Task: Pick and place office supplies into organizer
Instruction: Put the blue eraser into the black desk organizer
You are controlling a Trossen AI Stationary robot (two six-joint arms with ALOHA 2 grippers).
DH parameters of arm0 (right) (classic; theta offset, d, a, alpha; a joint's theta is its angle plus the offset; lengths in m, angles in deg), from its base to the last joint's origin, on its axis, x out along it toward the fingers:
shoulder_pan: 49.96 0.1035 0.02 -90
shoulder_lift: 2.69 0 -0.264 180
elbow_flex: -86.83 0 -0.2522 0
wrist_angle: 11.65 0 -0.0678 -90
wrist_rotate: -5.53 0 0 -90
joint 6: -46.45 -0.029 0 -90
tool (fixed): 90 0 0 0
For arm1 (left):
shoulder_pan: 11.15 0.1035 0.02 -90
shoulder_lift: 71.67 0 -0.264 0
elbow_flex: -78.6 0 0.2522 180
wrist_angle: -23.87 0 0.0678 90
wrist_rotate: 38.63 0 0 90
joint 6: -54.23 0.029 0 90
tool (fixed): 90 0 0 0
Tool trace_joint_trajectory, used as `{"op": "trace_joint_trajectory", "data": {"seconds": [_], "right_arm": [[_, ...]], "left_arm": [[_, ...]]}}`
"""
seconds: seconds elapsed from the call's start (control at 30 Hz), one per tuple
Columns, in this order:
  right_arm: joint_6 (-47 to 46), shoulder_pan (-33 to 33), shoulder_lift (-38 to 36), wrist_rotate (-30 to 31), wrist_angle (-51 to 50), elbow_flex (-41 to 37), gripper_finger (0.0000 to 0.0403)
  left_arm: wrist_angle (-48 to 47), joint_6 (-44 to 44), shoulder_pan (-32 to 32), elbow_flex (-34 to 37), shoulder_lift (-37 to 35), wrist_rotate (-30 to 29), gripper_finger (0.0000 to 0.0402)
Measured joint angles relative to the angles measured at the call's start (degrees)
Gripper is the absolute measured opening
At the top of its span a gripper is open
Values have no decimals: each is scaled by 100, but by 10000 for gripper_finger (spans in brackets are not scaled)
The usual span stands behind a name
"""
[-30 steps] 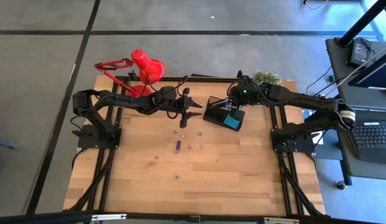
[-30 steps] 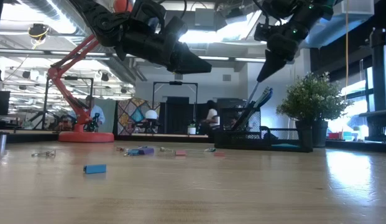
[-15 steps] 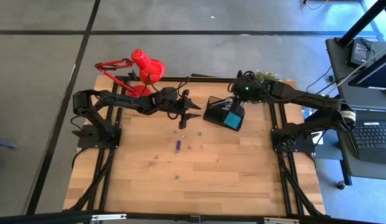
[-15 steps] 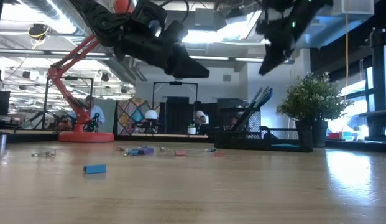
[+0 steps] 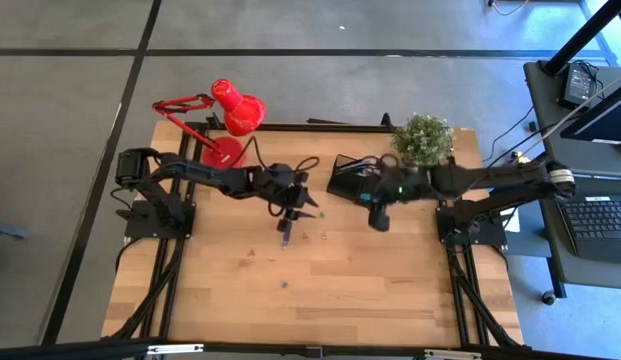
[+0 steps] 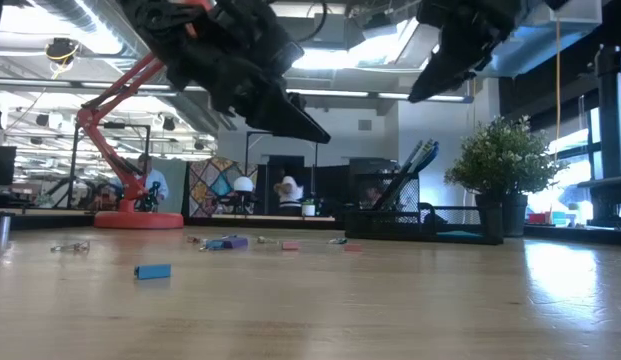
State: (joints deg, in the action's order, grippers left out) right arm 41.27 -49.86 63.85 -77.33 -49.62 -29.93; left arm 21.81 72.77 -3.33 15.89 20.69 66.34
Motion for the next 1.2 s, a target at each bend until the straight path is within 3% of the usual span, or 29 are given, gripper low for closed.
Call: {"op": "trace_joint_trajectory", "data": {"seconds": [0.23, 0.5, 0.7, 0.8, 1.0, 1.2], "right_arm": [[-356, 797, 2, 1244, 1813, -1492, 162], [-365, 964, 4, 1425, 4152, -2974, 162], [109, 964, 4, 1426, 5515, -3763, 162], [95, 964, 4, 1426, 5926, -3988, 162], [-16, 964, 4, 1424, 6048, -4053, 162], [75, 964, 6, 1423, 5924, -4051, 162]], "left_arm": [[-649, -279, -301, -40, 0, -155, 140], [-2757, -875, -673, -929, 0, -1351, 132], [-3431, -2792, -777, -1487, 0, -1345, 164], [-3521, -3527, -832, -1585, 0, -1040, 184], [-2935, -3509, -1086, -1585, 0, -28, 194], [-2677, -4163, -1222, -1585, -1, -270, 173]]}}
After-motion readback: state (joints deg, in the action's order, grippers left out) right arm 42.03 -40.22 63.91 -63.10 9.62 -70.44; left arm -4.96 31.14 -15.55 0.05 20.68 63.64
